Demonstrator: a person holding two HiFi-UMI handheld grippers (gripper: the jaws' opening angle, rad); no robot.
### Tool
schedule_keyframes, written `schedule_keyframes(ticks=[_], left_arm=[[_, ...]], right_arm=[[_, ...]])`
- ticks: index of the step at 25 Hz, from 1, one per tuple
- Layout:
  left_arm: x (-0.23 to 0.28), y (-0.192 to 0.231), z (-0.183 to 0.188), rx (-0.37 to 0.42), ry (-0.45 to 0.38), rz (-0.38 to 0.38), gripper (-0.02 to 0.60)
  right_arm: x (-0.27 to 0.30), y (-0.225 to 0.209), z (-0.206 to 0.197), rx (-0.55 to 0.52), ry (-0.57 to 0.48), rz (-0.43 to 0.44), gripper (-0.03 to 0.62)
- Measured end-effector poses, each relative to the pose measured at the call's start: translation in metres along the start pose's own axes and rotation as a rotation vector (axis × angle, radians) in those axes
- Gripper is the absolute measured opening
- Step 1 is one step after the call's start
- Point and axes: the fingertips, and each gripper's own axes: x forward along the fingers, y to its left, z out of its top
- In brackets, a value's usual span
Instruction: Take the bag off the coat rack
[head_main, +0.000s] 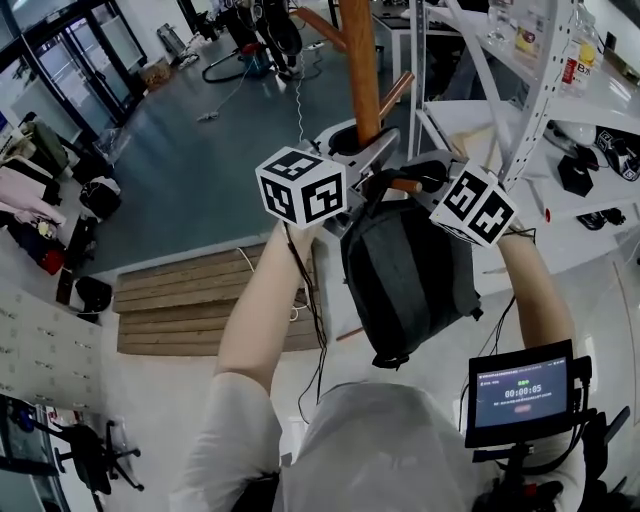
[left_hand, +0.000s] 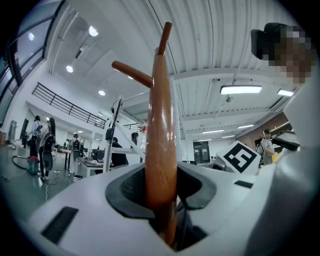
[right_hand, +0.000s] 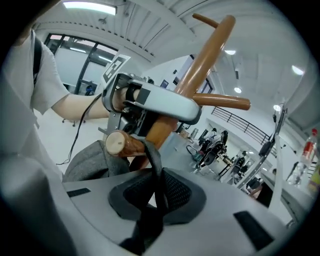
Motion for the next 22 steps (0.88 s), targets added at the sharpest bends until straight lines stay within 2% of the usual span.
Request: schedule_keyframes(ticks=[3, 9, 22], left_arm=[[-0.003, 0.003, 0.001, 0.001, -0.011, 0.009, 0.133], [0.010, -0.001, -0.002, -0.002, 0.012, -0.001, 0.133], [0.008, 0.002, -0.004, -0.004, 0.009, 0.008, 0.133]], right_arm=[[0.003, 0.000, 0.002, 0.003, 0.011, -0.062, 0.049], [-0.006, -0.014, -0.001, 0.085, -0.058, -0.172, 0.046], [-0.058, -0.020, 0.016, 0.233, -0.200, -0.243, 0.048]])
